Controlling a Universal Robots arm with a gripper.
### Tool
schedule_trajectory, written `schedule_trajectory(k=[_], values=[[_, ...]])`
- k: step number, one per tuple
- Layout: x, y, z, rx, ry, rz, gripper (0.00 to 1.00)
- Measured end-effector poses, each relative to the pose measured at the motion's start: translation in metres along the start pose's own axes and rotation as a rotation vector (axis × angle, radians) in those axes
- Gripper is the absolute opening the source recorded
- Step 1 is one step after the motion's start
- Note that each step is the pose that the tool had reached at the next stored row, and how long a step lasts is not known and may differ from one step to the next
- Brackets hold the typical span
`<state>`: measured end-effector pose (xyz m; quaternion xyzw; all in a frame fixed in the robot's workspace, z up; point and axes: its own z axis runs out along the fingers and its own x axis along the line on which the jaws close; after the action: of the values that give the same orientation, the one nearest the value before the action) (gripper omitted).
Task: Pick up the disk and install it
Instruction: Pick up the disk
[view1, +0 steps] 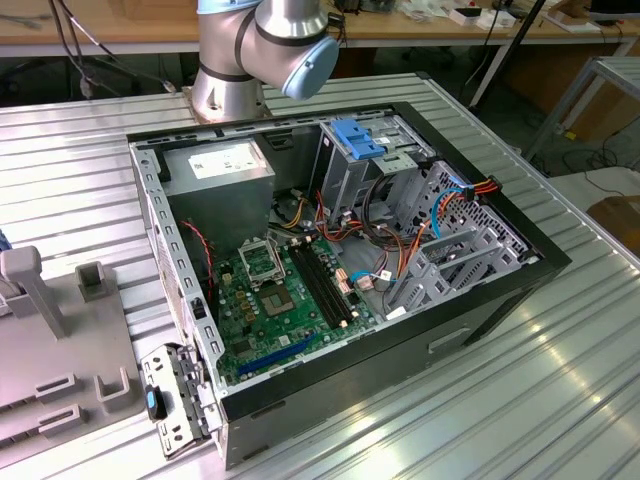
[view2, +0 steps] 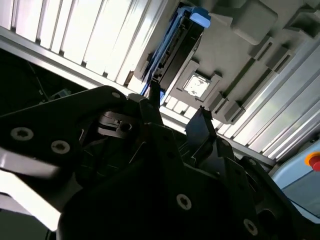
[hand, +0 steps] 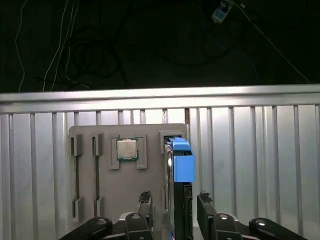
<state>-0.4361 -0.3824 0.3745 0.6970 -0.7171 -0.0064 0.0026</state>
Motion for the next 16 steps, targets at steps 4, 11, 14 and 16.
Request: schedule_trajectory(k=[4, 11, 14, 16], values=[[0.0005, 0.0026, 0.0016, 0.0102, 0.0, -0.011, 0.5], [-0.0022, 0.0166, 0.0121, 0.0102, 0.0, -0.011, 0.56], [-0.0073, 0.02, 0.0213, 0.0101, 0.0, -0.011, 0.56], [-0.0072, 0.0217, 0.0253, 0.0102, 0.0, -0.015, 0.56]])
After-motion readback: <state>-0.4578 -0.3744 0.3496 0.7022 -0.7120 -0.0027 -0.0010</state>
